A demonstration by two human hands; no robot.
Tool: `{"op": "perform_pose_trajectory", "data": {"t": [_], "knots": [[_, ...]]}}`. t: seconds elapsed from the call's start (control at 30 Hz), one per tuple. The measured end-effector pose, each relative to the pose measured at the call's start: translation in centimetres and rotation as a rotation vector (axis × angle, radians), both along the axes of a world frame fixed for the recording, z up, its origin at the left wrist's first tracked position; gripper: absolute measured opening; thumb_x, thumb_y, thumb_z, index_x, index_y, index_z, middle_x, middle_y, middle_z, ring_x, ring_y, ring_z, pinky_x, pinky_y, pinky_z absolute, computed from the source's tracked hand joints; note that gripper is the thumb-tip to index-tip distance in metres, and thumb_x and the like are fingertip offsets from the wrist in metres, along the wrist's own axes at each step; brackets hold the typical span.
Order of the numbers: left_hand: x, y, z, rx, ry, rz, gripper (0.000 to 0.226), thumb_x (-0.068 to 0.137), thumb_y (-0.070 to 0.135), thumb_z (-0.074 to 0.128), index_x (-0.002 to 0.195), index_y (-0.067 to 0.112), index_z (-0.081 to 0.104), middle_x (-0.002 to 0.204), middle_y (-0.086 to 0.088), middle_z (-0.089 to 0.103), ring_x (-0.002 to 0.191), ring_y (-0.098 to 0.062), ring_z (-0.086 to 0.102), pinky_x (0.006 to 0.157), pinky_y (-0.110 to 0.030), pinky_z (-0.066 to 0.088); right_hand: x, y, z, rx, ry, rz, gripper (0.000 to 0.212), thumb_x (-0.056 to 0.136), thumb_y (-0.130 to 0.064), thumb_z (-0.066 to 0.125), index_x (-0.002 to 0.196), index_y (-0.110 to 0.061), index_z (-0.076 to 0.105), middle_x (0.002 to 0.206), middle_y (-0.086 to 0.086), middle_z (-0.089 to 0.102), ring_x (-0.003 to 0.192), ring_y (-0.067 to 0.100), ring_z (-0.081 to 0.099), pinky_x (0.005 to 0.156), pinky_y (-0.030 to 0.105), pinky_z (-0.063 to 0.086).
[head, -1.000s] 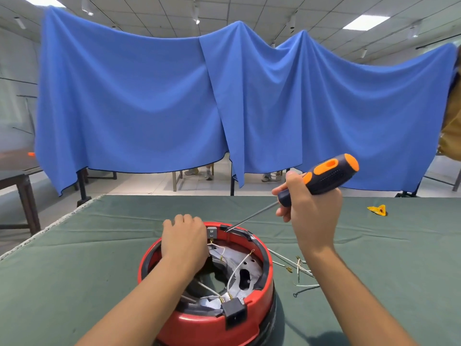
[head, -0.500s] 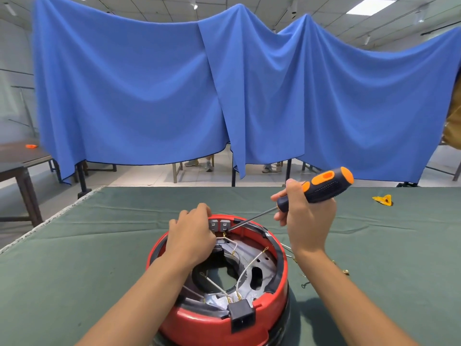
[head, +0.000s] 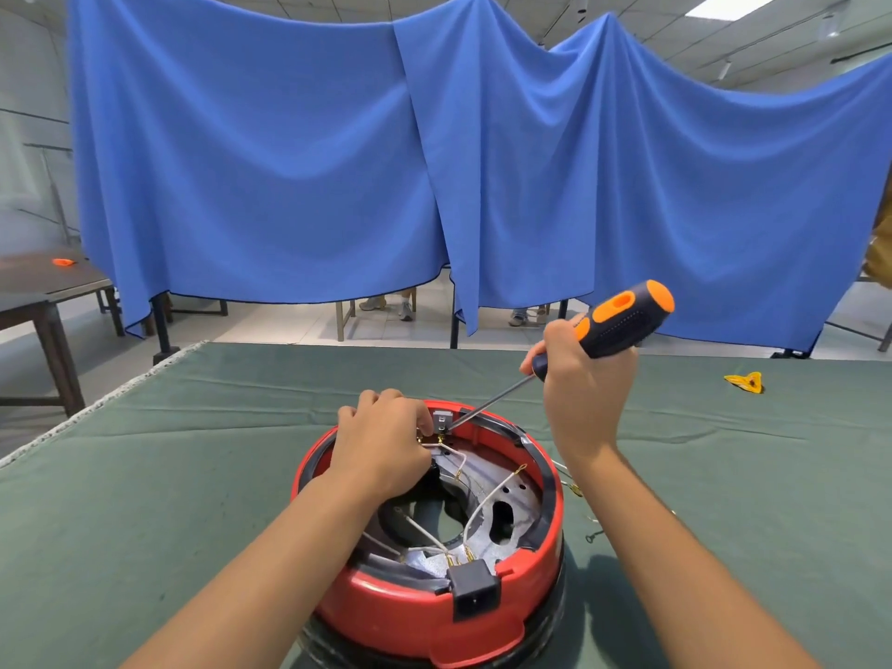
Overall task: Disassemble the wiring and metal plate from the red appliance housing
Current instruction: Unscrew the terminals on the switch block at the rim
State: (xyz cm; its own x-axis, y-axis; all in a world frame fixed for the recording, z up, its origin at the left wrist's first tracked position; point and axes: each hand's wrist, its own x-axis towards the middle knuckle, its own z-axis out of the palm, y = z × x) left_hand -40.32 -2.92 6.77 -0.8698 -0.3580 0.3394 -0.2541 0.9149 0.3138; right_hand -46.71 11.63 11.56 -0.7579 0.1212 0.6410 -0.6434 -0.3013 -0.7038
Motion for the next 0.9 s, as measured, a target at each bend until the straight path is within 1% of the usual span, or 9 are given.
{"op": "perform_pose_trajectory", "data": {"t": [0.13, 0.33, 0.53, 0.6, 0.67, 0.73, 0.77, 0.83, 0.9], "knots": [[0.2, 0.0, 0.1, -0.024, -0.004, 0.003, 0.031, 0.078, 0.013, 0.055, 0.105, 0.027, 0.065, 0.122, 0.004, 0.054, 0.113, -0.021, 0.041, 0.092, -0.037, 0.03, -1.6, -0.8, 0.7, -0.084, -0.08, -0.075, 0.019, 0.066, -0.013, 0.05, 0.052, -0.005, 0.04, 0.033, -0.005, 0.041, 0.032, 0.015, 0.043, 0.041, 0.018, 0.038], [0.0, 0.2, 0.1, -0.04, -0.012, 0.012, 0.034, 0.079, 0.013, 0.054, 0.108, 0.028, 0.066, 0.129, 0.004, 0.051, 0.117, -0.021, 0.039, 0.093, -0.038, 0.029, -5.1, -0.2, 0.3, -0.132, -0.235, -0.114, 0.017, 0.064, -0.015, 0.049, 0.053, -0.011, 0.037, 0.031, -0.003, 0.039, 0.03, 0.017, 0.043, 0.039, 0.016, 0.037], [-0.2, 0.1, 0.0, -0.053, -0.001, 0.018, 0.031, 0.079, 0.015, 0.056, 0.105, 0.028, 0.066, 0.126, 0.005, 0.051, 0.115, -0.02, 0.038, 0.092, -0.036, 0.029, -7.1, -0.1, -0.2, -0.113, -0.331, -0.113, 0.018, 0.066, -0.017, 0.05, 0.051, -0.018, 0.041, 0.032, -0.004, 0.043, 0.033, 0.016, 0.048, 0.049, 0.025, 0.04], [-0.3, 0.1, -0.1, -0.063, -0.009, 0.023, 0.03, 0.08, 0.016, 0.056, 0.105, 0.029, 0.066, 0.127, 0.004, 0.05, 0.116, -0.02, 0.038, 0.093, -0.036, 0.029, -7.1, -0.2, -0.2, -0.096, -0.304, -0.119, 0.019, 0.07, -0.016, 0.053, 0.053, -0.016, 0.044, 0.033, -0.004, 0.046, 0.034, 0.014, 0.049, 0.049, 0.025, 0.039], [-0.3, 0.1, -0.2, -0.073, -0.017, 0.024, 0.028, 0.081, 0.018, 0.056, 0.105, 0.029, 0.065, 0.126, 0.004, 0.048, 0.116, -0.02, 0.037, 0.093, -0.036, 0.029, -6.6, -0.3, 0.1, -0.072, -0.236, -0.144, 0.009, 0.073, -0.018, 0.055, 0.069, -0.015, 0.047, 0.043, 0.001, 0.054, 0.039, 0.014, 0.055, 0.05, 0.026, 0.042], [-0.3, 0.1, -0.2, -0.089, -0.023, 0.026, 0.027, 0.081, 0.02, 0.055, 0.104, 0.03, 0.065, 0.125, 0.003, 0.047, 0.116, -0.02, 0.036, 0.092, -0.035, 0.028, -5.6, -0.6, 0.6, -0.055, -0.144, -0.185, 0.017, 0.073, -0.024, 0.059, 0.081, -0.027, 0.045, 0.065, 0.011, 0.063, 0.052, 0.017, 0.063, 0.051, 0.033, 0.048], [-0.3, 0.2, -0.2, -0.096, -0.024, 0.027, 0.027, 0.081, 0.02, 0.055, 0.103, 0.03, 0.065, 0.125, 0.003, 0.047, 0.115, -0.02, 0.036, 0.091, -0.035, 0.028, -5.0, -0.7, 0.8, -0.02, -0.098, -0.206, 0.021, 0.073, -0.028, 0.062, 0.082, -0.033, 0.043, 0.073, 0.012, 0.065, 0.06, 0.022, 0.066, 0.056, 0.039, 0.052], [-0.3, 0.2, -0.2, -0.1, -0.023, 0.028, 0.025, 0.082, 0.022, 0.054, 0.103, 0.03, 0.066, 0.124, 0.003, 0.047, 0.115, -0.02, 0.036, 0.089, -0.035, 0.027, -3.7, -0.9, 1.2, 0.049, -0.012, -0.208, 0.025, 0.072, -0.033, 0.066, 0.08, -0.04, 0.043, 0.075, 0.006, 0.066, 0.067, 0.029, 0.066, 0.063, 0.051, 0.054], [-0.3, 0.2, -0.2, -0.099, -0.022, 0.027, 0.025, 0.082, 0.023, 0.054, 0.103, 0.03, 0.065, 0.123, 0.003, 0.047, 0.115, -0.02, 0.036, 0.089, -0.035, 0.027, -2.5, -0.9, 1.3, 0.101, 0.059, -0.199, 0.024, 0.074, -0.035, 0.068, 0.077, -0.038, 0.045, 0.067, 0.0, 0.064, 0.062, 0.027, 0.065, 0.06, 0.051, 0.054]]}}
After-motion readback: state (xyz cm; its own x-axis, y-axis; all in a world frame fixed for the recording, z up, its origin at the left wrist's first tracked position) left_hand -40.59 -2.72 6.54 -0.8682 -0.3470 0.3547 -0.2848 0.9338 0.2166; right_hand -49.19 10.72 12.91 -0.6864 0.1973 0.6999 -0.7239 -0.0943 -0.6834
